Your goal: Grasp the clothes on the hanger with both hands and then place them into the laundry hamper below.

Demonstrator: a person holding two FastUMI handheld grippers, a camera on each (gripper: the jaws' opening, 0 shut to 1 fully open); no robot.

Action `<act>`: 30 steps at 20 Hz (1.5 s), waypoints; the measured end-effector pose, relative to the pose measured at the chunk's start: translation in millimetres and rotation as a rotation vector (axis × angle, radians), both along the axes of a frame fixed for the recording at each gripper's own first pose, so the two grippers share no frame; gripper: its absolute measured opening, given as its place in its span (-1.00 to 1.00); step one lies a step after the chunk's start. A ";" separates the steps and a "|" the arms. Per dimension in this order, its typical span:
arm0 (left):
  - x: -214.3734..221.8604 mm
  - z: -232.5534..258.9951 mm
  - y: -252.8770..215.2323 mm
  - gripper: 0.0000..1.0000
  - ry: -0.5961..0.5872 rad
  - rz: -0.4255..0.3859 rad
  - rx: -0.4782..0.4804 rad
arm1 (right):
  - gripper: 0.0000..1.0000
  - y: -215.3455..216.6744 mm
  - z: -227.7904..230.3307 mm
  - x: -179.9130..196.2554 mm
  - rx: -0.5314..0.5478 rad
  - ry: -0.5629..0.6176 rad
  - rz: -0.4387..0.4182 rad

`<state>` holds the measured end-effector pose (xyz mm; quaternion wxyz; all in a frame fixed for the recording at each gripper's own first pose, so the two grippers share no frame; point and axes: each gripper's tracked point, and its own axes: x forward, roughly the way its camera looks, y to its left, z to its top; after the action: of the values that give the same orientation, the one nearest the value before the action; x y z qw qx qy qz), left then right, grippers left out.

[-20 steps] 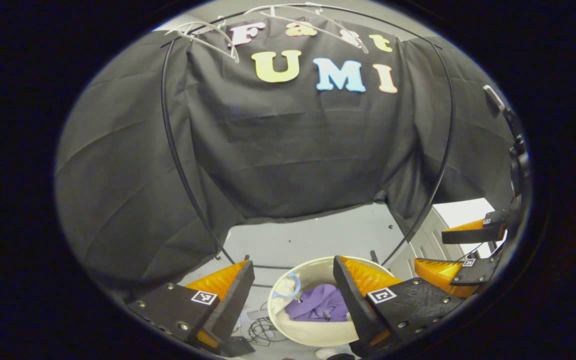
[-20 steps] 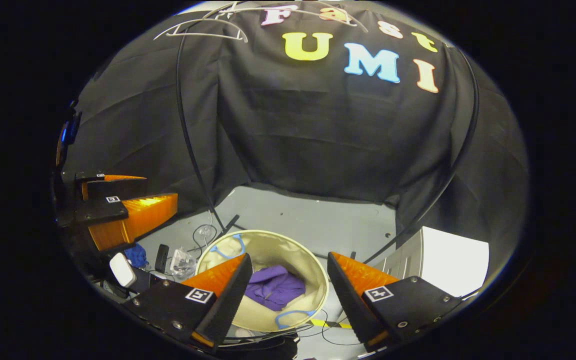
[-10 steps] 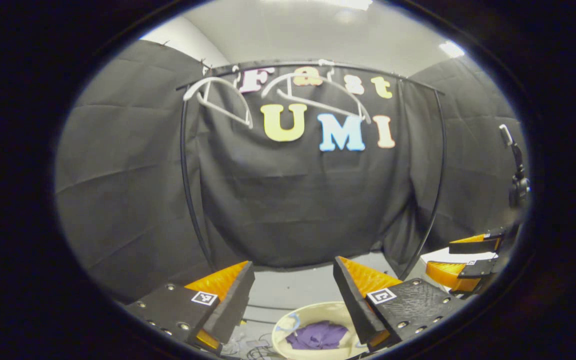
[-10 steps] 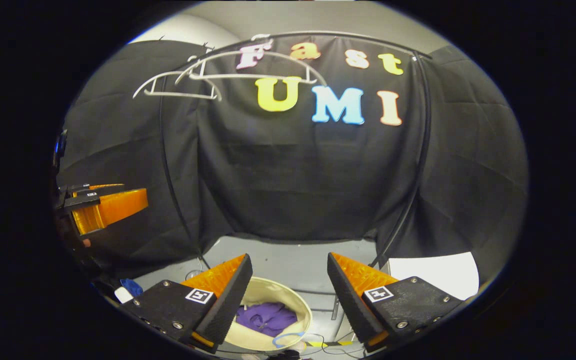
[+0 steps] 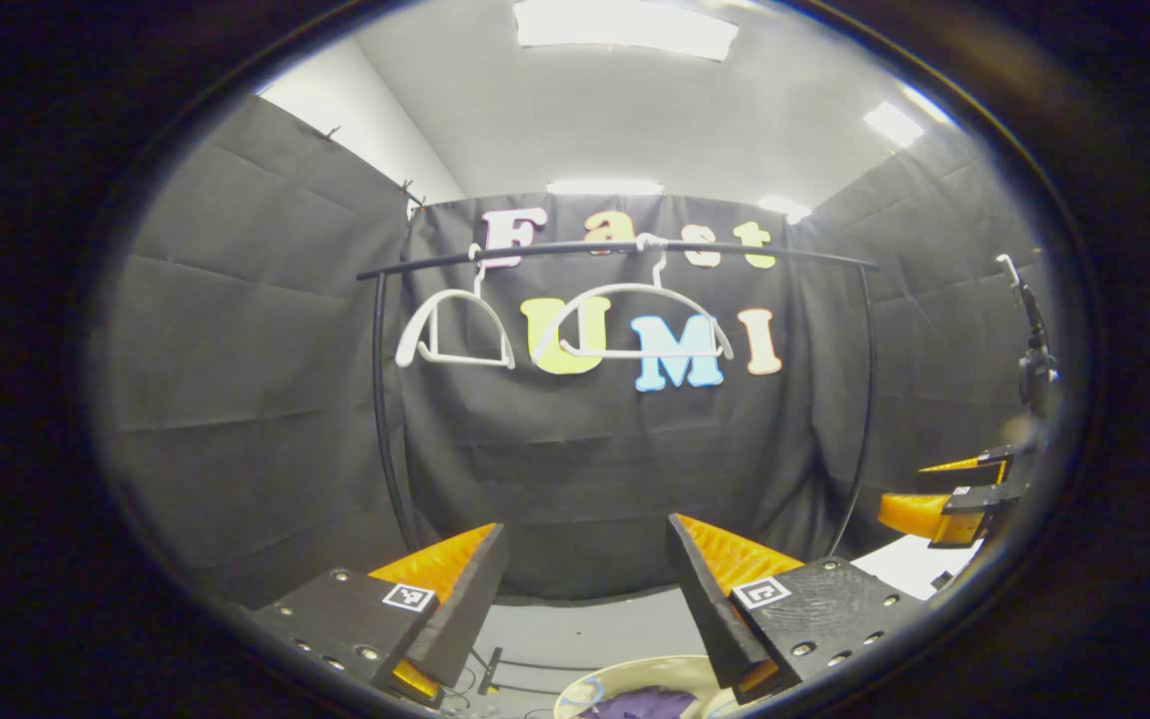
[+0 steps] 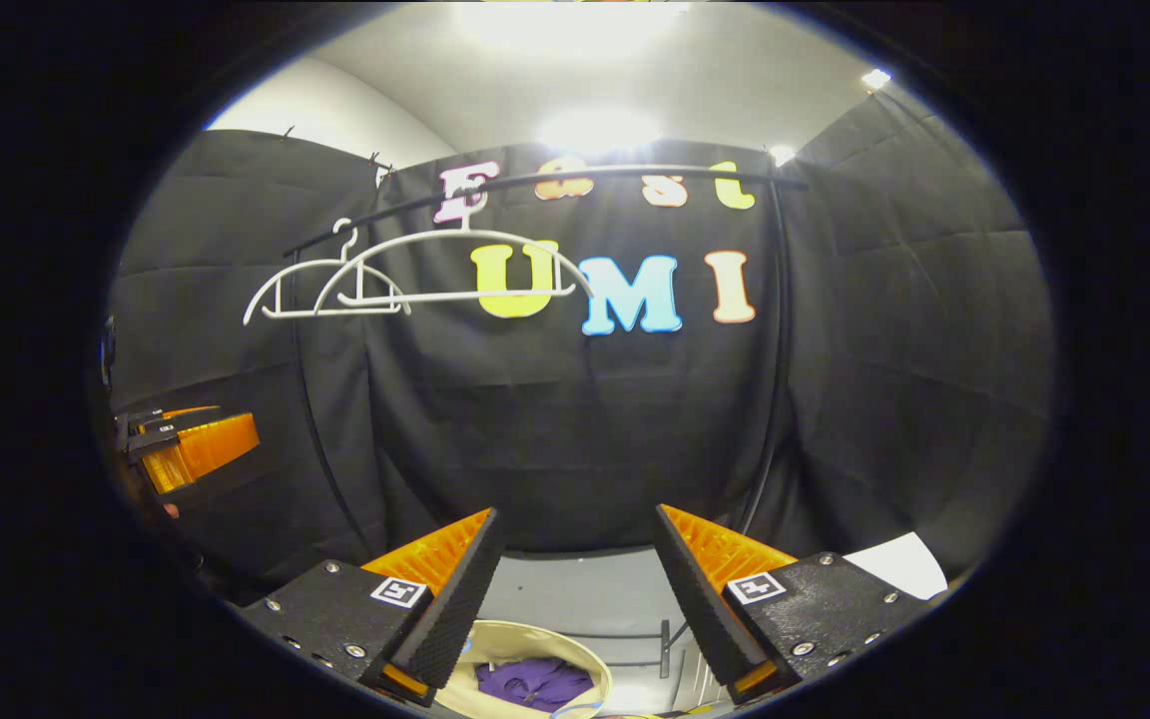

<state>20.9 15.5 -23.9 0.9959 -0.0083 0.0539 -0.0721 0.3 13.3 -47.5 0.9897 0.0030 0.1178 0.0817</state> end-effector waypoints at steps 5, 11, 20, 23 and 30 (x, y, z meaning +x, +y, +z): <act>-9.5 21.5 22.7 0.70 -0.043 0.025 -0.019 | 0.83 -27.8 43.7 -4.7 0.005 -0.118 -0.061; -17.5 30.5 48.0 0.84 -0.090 0.082 -0.024 | 0.83 -55.7 48.5 -13.4 -0.003 -0.183 -0.136; -17.9 46.9 46.1 0.83 -0.133 0.098 -0.027 | 0.86 -58.7 62.3 -3.5 0.029 -0.211 -0.155; -16.7 48.0 37.6 0.84 -0.135 0.089 -0.029 | 0.86 -55.4 69.1 -1.6 0.044 -0.216 -0.148; -21.8 56.9 30.6 0.96 -0.150 0.093 -0.029 | 0.87 -55.7 72.1 -2.9 0.047 -0.222 -0.148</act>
<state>-1.0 46.1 32.9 0.9992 -0.0199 -0.0222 -0.0268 -2.6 -42.4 24.6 0.9996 0.0258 0.0051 0.0111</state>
